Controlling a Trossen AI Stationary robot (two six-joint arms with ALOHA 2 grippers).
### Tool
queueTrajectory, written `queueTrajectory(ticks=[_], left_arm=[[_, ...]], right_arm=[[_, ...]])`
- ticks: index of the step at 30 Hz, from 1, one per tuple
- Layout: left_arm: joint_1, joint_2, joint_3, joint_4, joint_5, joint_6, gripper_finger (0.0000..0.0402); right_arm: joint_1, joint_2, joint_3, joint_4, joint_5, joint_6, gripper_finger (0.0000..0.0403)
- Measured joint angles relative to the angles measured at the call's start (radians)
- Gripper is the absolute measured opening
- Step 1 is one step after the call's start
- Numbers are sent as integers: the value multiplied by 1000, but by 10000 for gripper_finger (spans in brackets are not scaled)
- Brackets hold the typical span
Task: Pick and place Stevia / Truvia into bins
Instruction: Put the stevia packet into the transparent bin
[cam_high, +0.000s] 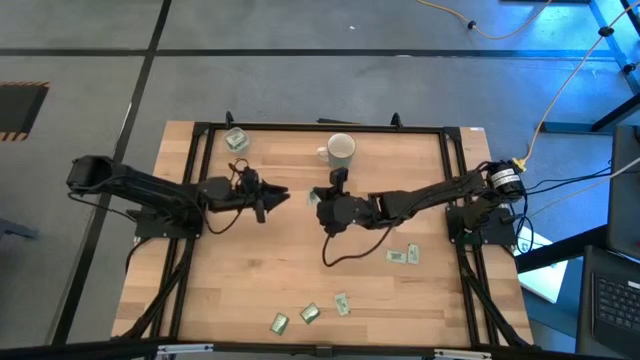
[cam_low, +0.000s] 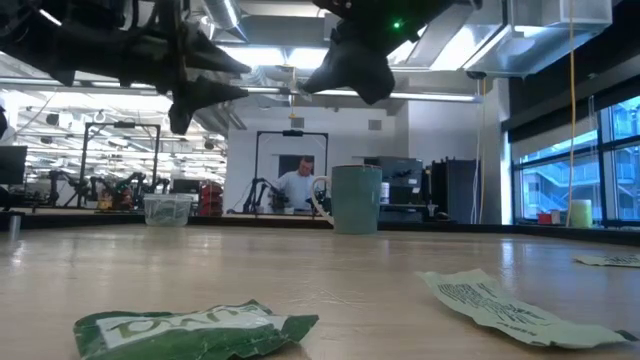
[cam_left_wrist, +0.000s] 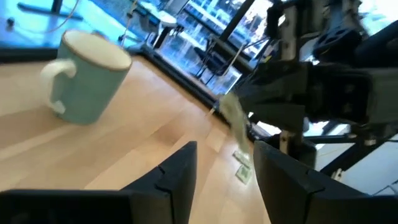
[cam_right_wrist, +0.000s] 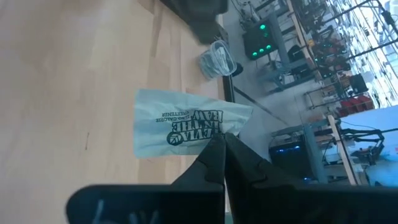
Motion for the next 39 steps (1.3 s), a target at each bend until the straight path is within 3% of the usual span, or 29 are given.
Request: queueTrajectory(ticks=[13,23,27,36,39], left_arm=[[0,224,182,-11,41,22,153],[4,306,238,-52,43,25,144],[4,302,238,-53,38,61,117],[4,300,238,-51,39,118,13],[4,300,238,-51,39,129,5]], right_arm=[[-7,-2,0,8,-1,-25,0],[-7,-2,1,8,0,-26,0],[-7,-2,1,8,-1,-22,0],[-7,-2,1,9,0,-17,18],[-7,-3,1,10,-1,-16,29]])
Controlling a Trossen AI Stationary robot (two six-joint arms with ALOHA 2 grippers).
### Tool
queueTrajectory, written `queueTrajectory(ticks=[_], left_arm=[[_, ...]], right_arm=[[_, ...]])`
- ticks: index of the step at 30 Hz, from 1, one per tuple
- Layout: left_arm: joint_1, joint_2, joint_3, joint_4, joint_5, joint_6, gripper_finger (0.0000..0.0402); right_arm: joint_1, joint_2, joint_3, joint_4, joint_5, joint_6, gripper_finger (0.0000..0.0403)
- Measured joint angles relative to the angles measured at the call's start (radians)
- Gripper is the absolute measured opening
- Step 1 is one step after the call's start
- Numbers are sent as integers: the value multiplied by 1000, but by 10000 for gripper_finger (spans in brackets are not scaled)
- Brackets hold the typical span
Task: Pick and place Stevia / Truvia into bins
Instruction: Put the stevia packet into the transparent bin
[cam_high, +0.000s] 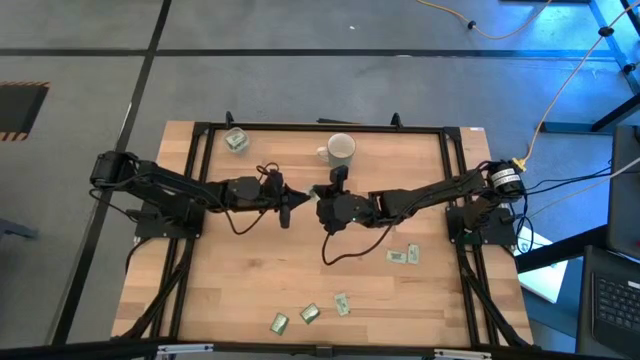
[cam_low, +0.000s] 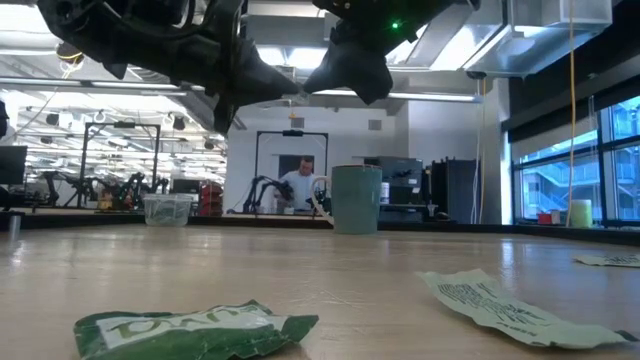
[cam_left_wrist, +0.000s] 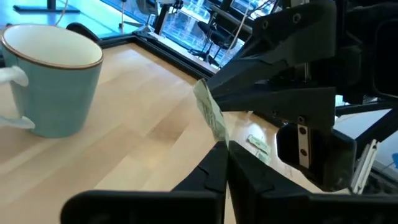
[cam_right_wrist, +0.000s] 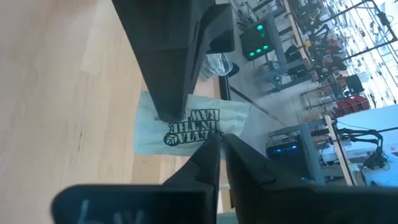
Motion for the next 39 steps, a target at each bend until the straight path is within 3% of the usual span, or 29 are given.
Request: queueTrajectory(ticks=[3,6,12,17,23,27,39], left_arm=[[0,0,0,-5,0,37,3],[12,-13,0,-29,0,54,3],[69,-106,0,-247,-37,73,2],[108,-211,15,-516,-231,128,2],[193,-247,185,-1079,-528,122,2],[298,-224,276,-1320,-605,63,2],[580,-3,294,-1341,-642,148,2]], right_arm=[[6,0,0,0,5,2,53],[23,0,0,-1,87,58,85],[45,-2,0,-156,125,241,115],[31,-1,-69,-193,101,352,117],[0,-1,-119,-189,100,441,117],[-21,-1,-124,-187,99,455,117],[-41,-1,-124,-152,97,449,117]])
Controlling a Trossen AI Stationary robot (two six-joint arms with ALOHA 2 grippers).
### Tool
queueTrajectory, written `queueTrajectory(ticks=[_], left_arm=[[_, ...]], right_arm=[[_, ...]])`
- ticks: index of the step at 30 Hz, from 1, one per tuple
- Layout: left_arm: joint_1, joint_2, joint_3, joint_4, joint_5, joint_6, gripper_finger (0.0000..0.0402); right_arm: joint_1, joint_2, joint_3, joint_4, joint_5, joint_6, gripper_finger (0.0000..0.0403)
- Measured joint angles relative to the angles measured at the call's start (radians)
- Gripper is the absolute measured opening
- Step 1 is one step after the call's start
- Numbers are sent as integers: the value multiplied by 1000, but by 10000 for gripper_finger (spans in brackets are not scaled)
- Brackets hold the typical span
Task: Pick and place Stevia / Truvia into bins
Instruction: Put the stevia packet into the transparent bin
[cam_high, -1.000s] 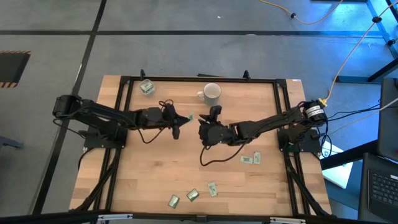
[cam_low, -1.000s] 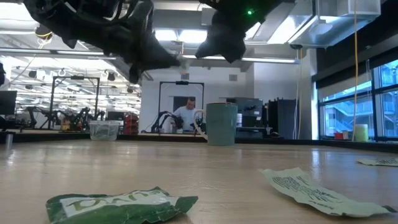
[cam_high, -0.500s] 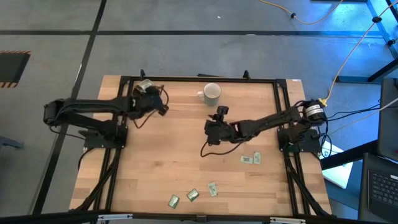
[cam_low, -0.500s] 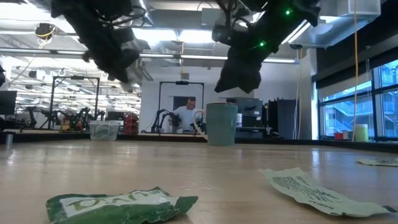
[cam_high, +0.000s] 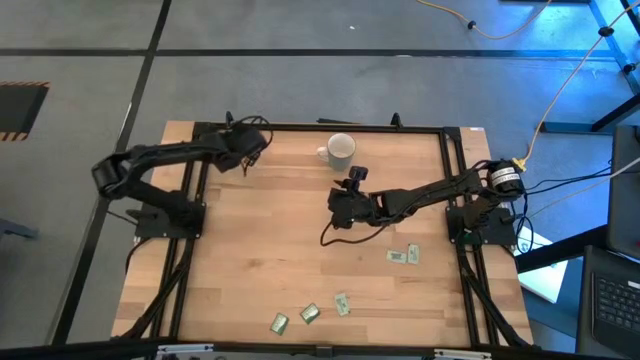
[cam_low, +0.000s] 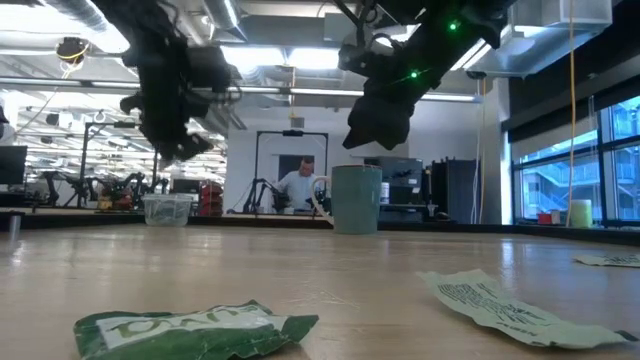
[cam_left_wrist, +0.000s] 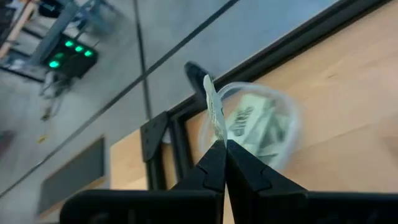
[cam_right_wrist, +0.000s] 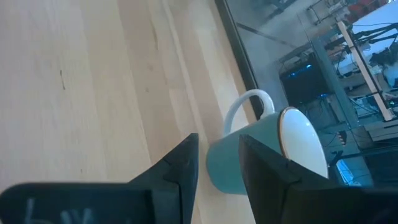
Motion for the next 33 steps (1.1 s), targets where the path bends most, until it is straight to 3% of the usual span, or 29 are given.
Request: queueTrajectory(ticks=[12,17,26,33], left_arm=[[123,215,0,170,-13,131,3],[148,257,0,171,32,131,3],[161,267,0,170,50,174,8],[145,221,0,170,51,225,57]], right_arm=[[0,0,0,2,-1,19,117],[0,0,0,2,-1,19,117],[0,0,0,1,-1,13,117],[0,1,0,1,-1,-7,117]])
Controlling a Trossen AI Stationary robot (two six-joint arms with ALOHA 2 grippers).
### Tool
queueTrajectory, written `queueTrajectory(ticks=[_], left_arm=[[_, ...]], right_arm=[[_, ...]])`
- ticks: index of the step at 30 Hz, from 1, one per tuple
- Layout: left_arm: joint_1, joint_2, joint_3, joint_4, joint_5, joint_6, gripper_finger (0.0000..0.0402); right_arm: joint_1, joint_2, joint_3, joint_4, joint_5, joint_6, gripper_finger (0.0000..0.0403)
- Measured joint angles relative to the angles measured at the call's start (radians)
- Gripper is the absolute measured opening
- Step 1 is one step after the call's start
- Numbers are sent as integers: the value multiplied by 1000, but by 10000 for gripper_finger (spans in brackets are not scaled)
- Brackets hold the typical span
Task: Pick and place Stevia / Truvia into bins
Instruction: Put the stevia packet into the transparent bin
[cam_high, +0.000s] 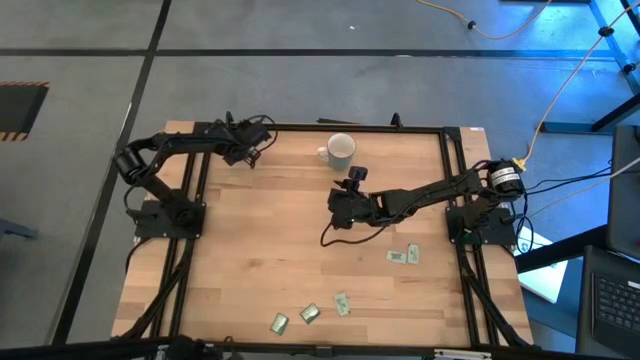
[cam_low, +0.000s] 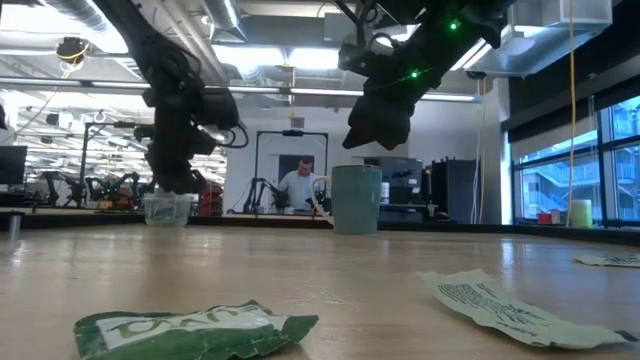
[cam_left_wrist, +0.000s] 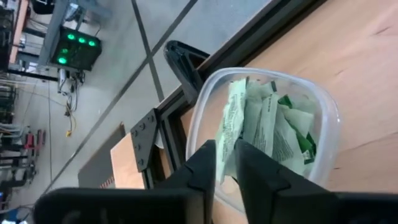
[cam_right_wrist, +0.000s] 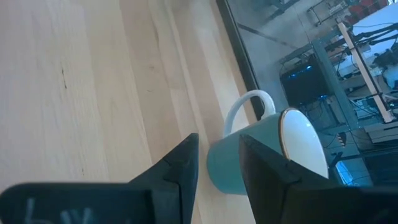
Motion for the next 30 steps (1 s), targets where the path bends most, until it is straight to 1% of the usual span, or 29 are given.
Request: queueTrajectory(ticks=[5,8,9,11,14,17,19,22,25,28,30], left_arm=[[-1,-63,0,-15,36,-15,85],[-6,-130,0,-22,119,-62,93],[-10,-155,0,-21,159,-75,95],[-27,-208,-2,-9,246,-100,96],[-77,-291,-30,68,370,-117,94],[-156,-378,-90,216,520,-121,89],[-219,-432,-144,343,609,-123,87],[-324,-494,-237,546,702,-148,86],[-429,-529,-332,762,755,-172,86],[-520,-540,-410,936,772,-178,86],[-569,-540,-445,1022,772,-182,86]], right_arm=[[0,0,0,-13,0,0,117],[15,-16,-1,-59,-7,40,117],[23,-30,-1,-77,-29,59,117],[44,-70,0,-147,-115,106,117],[68,-122,1,-269,-296,199,117],[88,-160,1,-393,-429,296,117],[105,-174,1,-486,-471,392,117],[122,-182,1,-640,-534,585,117],[133,-182,-9,-755,-656,762,117],[156,-182,-41,-769,-786,815,117],[175,-182,-66,-766,-836,825,117]])
